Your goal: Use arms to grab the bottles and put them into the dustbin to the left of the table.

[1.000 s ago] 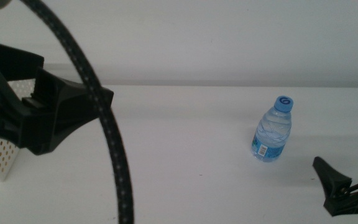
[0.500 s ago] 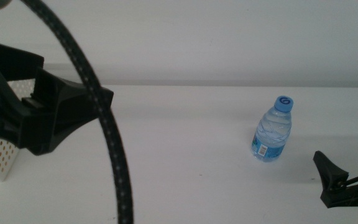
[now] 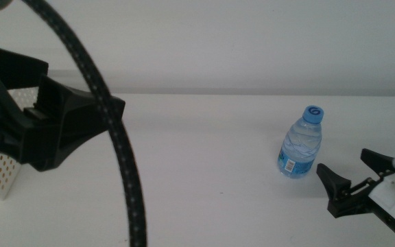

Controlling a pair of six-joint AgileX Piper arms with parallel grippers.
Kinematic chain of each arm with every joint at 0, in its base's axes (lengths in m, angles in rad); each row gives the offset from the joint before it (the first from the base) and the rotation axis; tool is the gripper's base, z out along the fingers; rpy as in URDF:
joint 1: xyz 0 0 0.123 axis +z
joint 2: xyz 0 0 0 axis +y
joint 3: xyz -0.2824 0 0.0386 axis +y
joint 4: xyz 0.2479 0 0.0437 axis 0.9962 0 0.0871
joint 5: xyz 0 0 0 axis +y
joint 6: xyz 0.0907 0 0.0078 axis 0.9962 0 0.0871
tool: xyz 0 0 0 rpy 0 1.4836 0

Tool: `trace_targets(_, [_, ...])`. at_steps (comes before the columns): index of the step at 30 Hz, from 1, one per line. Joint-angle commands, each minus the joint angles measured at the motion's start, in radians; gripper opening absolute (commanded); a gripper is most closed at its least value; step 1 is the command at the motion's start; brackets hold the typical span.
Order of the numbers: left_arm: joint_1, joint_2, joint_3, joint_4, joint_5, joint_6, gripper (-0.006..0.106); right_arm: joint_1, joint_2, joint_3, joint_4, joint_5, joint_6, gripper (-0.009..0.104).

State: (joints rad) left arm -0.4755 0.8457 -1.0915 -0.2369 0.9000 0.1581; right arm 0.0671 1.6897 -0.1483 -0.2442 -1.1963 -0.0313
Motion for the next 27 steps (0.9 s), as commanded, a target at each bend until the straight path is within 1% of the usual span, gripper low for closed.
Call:
trace_targets(1, [-0.003, -0.005, -0.007, -0.006, -0.013, -0.006, 0.094, -0.008, 0.033, -0.026, -0.023, -0.02, -0.003, 0.082])
trace_targets(5, [-0.003, -0.005, -0.007, -0.006, -0.013, -0.006, 0.094, -0.008, 0.077, -0.061, -0.088, -0.02, 0.031, 0.082])
trace_targets(6, [-0.003, -0.005, -0.007, -0.006, -0.013, -0.006, 0.094, -0.005, 0.086, -0.067, -0.09, -0.02, 0.031, 0.082])
trace_targets(9, [-0.003, -0.005, -0.007, -0.006, -0.013, -0.006, 0.094, 0.004, 0.092, -0.08, -0.071, -0.016, 0.031, 0.082])
trace_targets(13, [-0.003, -0.005, -0.007, -0.006, -0.013, -0.006, 0.094, 0.004, 0.092, -0.084, -0.068, -0.018, 0.031, 0.082])
trace_targets(21, [-0.003, -0.005, -0.007, -0.006, -0.013, -0.006, 0.094, 0.069, 0.107, -0.146, -0.059, 0.062, 0.031, 0.082])
trace_targets(25, [-0.003, -0.005, -0.007, -0.006, -0.015, -0.006, 0.094, 0.073, 0.123, -0.15, 0.011, 0.076, 0.031, 0.082])
trace_targets(27, [-0.003, -0.005, -0.007, -0.006, -0.015, -0.006, 0.094, 0.073, 0.127, -0.15, 0.023, 0.076, 0.031, 0.082])
